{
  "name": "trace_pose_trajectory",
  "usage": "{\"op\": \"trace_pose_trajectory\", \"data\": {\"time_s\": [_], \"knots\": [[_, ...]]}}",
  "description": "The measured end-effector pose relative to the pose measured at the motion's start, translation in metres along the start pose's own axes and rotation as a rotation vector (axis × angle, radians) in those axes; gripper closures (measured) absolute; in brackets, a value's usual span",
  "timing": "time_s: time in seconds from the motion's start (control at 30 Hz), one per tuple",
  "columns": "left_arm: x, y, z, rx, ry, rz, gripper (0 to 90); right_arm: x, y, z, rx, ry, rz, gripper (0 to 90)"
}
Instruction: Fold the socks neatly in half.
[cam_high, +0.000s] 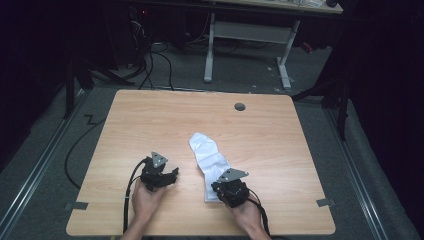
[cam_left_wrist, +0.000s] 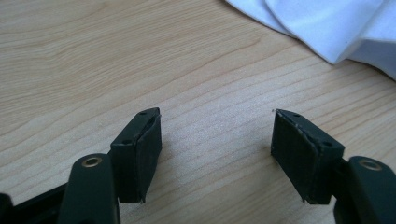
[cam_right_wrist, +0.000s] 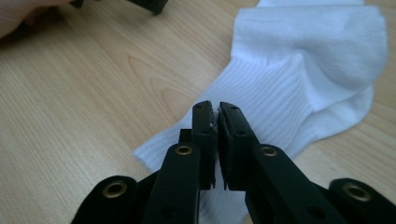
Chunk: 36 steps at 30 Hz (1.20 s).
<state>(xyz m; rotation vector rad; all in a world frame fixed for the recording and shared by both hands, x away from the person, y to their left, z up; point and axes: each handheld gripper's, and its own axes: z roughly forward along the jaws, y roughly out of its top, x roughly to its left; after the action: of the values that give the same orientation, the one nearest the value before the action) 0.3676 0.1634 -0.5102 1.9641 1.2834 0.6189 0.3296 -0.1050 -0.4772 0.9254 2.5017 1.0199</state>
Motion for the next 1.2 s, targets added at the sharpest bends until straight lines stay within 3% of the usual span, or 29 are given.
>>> {"op": "trace_pose_trajectory", "data": {"time_s": [0.17, 0.23, 0.4, 0.47, 0.5, 0.53, 0.7, 0.77, 0.93, 1.2], "knots": [[0.0, 0.0, 0.0, 0.0, -0.002, 0.001, 34.1, 0.001, -0.007, 0.014, 0.026, 0.01, 0.011, 76.3], [0.0, 0.0, 0.0, 0.0, -0.002, 0.001, 34.2, -0.002, -0.007, 0.009, -0.012, 0.032, 0.033, 69.4], [0.0, 0.0, 0.0, 0.0, -0.003, 0.002, 34.2, -0.023, 0.002, -0.004, -0.078, -0.034, 0.096, 65.4], [0.0, 0.0, 0.0, -0.001, -0.003, 0.001, 34.2, -0.036, 0.003, 0.0, -0.068, -0.07, 0.133, 66.1], [0.0, 0.0, 0.0, -0.001, -0.003, 0.001, 34.2, -0.036, 0.003, 0.0, -0.068, -0.07, 0.133, 66.1], [0.0, 0.0, 0.0, 0.0, -0.004, 0.004, 34.0, -0.048, 0.002, 0.007, -0.048, -0.078, 0.172, 66.1], [0.0, 0.0, 0.001, 0.0, -0.003, 0.007, 33.0, -0.057, -0.001, 0.024, -0.013, -0.094, 0.185, 64.7], [0.0, 0.0, 0.001, 0.002, -0.004, 0.009, 32.8, -0.057, -0.002, 0.028, -0.003, -0.086, 0.185, 66.8], [0.0, 0.0, 0.0, 0.002, -0.005, 0.01, 32.5, -0.055, -0.003, 0.03, -0.002, -0.055, 0.143, 87.0], [0.0, 0.0, 0.0, 0.003, -0.005, 0.01, 32.5, -0.054, -0.002, 0.022, -0.034, -0.062, 0.114, 90.0]]}}
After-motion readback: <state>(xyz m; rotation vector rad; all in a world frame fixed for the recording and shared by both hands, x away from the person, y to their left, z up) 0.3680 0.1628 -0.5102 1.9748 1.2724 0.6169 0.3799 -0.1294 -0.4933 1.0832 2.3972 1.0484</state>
